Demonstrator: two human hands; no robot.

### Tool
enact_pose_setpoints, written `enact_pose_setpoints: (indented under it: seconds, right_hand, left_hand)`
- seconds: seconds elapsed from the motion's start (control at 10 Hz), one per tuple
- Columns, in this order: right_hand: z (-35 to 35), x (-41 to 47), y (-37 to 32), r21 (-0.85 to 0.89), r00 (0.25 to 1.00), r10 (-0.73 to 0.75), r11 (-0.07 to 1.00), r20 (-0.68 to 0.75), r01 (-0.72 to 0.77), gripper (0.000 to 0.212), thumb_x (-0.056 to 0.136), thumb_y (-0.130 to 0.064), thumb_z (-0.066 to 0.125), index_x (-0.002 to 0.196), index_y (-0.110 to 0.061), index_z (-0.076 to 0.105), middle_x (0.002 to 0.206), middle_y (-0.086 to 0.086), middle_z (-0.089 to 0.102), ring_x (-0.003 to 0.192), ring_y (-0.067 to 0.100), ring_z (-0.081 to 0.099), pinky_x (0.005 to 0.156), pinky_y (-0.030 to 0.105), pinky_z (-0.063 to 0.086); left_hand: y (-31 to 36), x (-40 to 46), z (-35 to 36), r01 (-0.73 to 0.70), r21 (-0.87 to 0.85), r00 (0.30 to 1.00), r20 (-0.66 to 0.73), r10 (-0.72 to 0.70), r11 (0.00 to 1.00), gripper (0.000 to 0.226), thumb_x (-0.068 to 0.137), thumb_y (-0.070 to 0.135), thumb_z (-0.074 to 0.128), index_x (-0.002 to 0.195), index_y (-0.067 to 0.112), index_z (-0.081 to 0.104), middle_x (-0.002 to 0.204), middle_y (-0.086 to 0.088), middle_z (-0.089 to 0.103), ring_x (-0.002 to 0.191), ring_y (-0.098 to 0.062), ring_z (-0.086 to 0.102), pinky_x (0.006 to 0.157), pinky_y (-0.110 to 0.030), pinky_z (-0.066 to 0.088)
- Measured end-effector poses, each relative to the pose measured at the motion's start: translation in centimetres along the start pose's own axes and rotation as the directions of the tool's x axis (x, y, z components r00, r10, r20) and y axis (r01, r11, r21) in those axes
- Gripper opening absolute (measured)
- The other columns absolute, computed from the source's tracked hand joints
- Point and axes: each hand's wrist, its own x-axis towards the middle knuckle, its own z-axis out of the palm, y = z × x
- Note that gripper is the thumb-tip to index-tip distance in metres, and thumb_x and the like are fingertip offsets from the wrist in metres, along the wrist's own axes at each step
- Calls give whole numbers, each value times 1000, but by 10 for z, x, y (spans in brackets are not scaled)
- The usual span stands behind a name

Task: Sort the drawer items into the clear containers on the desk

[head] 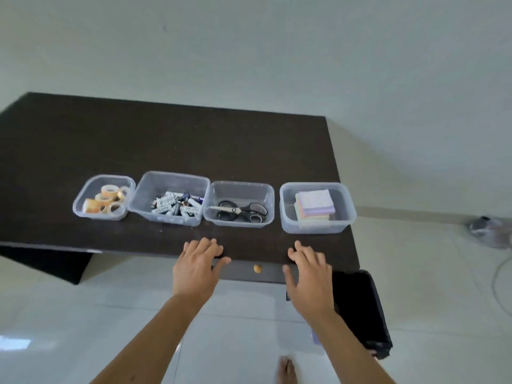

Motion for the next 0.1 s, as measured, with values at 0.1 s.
enact_pose_setpoints:
  seconds: [0.1]
  right_hand:
    - [0,-17,14,51,998,-67,996,4,67,48,75,-46,69,122,-36,71,152,-23,46,111,24,69,77,42,60]
  left_hand:
    - [0,-6,7,-39,-39,998,41,41,998,28,71,36,95,83,31,71,91,15,57,88,-15,54,65,-40,59]
